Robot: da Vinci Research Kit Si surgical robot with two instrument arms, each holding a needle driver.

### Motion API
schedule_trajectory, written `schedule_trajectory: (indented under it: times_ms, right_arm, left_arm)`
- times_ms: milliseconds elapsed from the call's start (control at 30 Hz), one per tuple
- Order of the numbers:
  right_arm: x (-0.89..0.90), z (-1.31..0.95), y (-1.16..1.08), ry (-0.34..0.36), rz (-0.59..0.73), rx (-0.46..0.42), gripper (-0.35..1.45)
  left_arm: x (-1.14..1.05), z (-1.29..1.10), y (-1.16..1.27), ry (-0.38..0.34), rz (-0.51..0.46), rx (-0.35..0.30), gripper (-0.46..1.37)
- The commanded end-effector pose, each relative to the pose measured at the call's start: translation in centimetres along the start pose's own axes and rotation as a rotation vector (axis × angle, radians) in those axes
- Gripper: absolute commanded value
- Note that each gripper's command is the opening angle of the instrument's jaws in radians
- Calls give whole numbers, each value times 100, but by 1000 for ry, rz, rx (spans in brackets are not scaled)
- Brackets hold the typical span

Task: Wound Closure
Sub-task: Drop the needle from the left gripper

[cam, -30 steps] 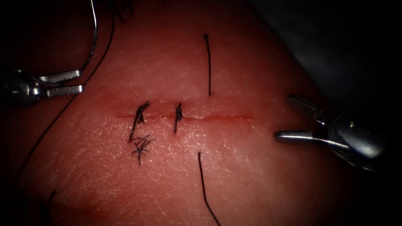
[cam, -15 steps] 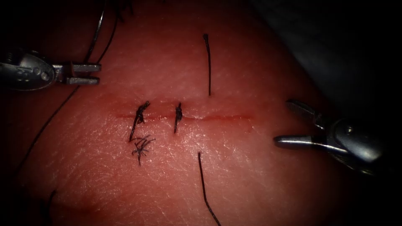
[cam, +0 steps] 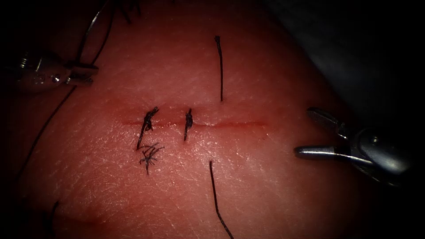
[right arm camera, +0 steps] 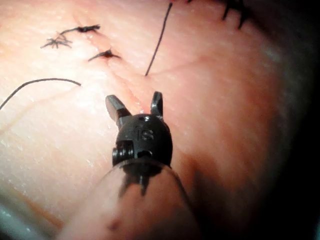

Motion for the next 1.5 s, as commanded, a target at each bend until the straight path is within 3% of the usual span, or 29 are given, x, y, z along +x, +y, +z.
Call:
schedule_trajectory:
  times_ms: [33, 167, 267, 533, 700, 767, 933, 1067, 1300, 1500]
  right_arm:
    - [-2, 1, -1, -5, -2, 1, 99]
    - [-7, 2, -2, -4, -8, -1, 99]
    - [-10, 4, -4, -3, -12, -3, 99]
    - [-18, 5, -6, -10, -21, -2, 99]
    - [-22, 6, -9, -17, -26, 0, 98]
    - [-22, 7, -10, -17, -27, -1, 98]
    - [-24, 12, -11, -23, -29, -4, 98]
    - [-27, 14, -14, -27, -32, -3, 99]
    - [-28, 14, -15, -32, -34, -1, 99]
    - [-28, 15, -16, -32, -34, -2, 99]
  left_arm:
    - [-4, -6, -2, 53, -31, -27, 76]
    - [-8, -21, -5, 116, -124, -75, 105]
    - [-11, -27, -10, 150, -170, -90, 114]
    - [-2, -25, -18, 211, -219, -109, 119]
    - [6, -38, -23, 223, -230, -116, 121]
    - [9, -47, -30, 259, -258, -96, 123]
    - [20, -75, -62, 316, -330, -23, 123]
    - [28, -91, -76, 346, -338, -20, 122]
    - [40, -97, -73, 406, -341, -37, 117]
    - [50, -81, -56, 412, -365, -32, 88]
